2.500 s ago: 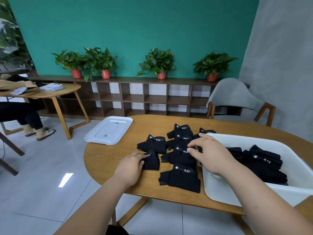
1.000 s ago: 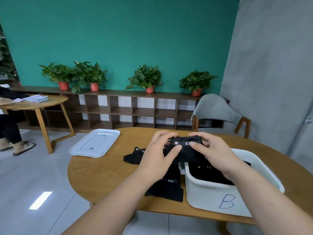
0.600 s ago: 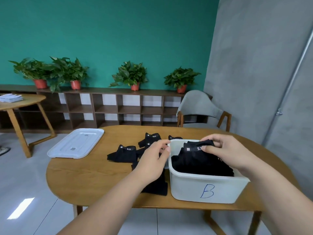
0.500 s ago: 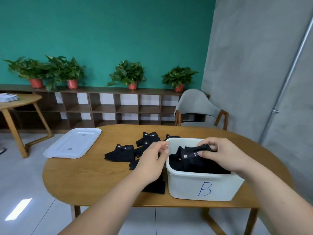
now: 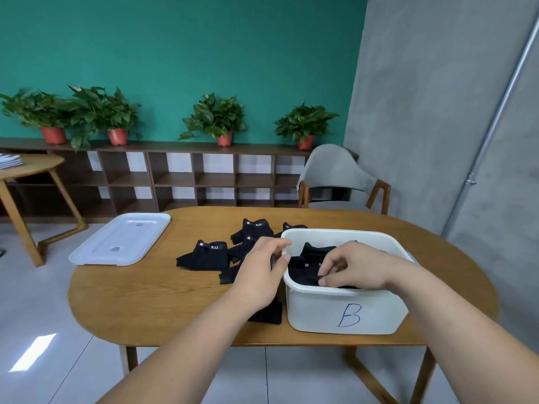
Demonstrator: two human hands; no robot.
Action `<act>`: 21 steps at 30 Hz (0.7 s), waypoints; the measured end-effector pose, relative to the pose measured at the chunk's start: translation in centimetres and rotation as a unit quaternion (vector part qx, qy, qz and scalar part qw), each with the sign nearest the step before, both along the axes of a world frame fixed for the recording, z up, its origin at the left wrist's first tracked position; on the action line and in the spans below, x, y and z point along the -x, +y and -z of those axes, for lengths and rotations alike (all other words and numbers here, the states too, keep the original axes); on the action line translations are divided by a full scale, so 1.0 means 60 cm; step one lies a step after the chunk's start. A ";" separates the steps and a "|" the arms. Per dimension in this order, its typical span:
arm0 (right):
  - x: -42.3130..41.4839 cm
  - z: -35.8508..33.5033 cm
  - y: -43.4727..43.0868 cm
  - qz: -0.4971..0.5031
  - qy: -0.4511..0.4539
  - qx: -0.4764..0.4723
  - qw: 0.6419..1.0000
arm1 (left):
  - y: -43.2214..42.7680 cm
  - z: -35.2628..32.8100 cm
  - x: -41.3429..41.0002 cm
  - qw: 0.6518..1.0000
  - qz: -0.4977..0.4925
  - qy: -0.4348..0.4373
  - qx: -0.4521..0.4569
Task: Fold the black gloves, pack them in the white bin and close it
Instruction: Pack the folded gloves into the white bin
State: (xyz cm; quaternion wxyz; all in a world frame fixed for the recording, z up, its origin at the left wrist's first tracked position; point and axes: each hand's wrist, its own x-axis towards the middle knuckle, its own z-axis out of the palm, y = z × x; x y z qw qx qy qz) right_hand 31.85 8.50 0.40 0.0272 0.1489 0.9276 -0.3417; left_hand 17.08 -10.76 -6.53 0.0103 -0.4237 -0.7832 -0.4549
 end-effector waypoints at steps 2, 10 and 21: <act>0.006 0.004 -0.003 -0.001 -0.024 -0.026 0.999 | 0.000 0.000 0.000 1.000 -0.002 -0.001 -0.001; 0.007 -0.025 -0.006 -0.014 0.017 -0.034 0.999 | -0.026 0.006 0.005 1.000 -0.003 -0.003 -0.022; 0.063 0.030 -0.079 -0.019 0.182 -0.067 0.981 | -0.112 0.099 0.045 0.997 -0.063 0.017 0.039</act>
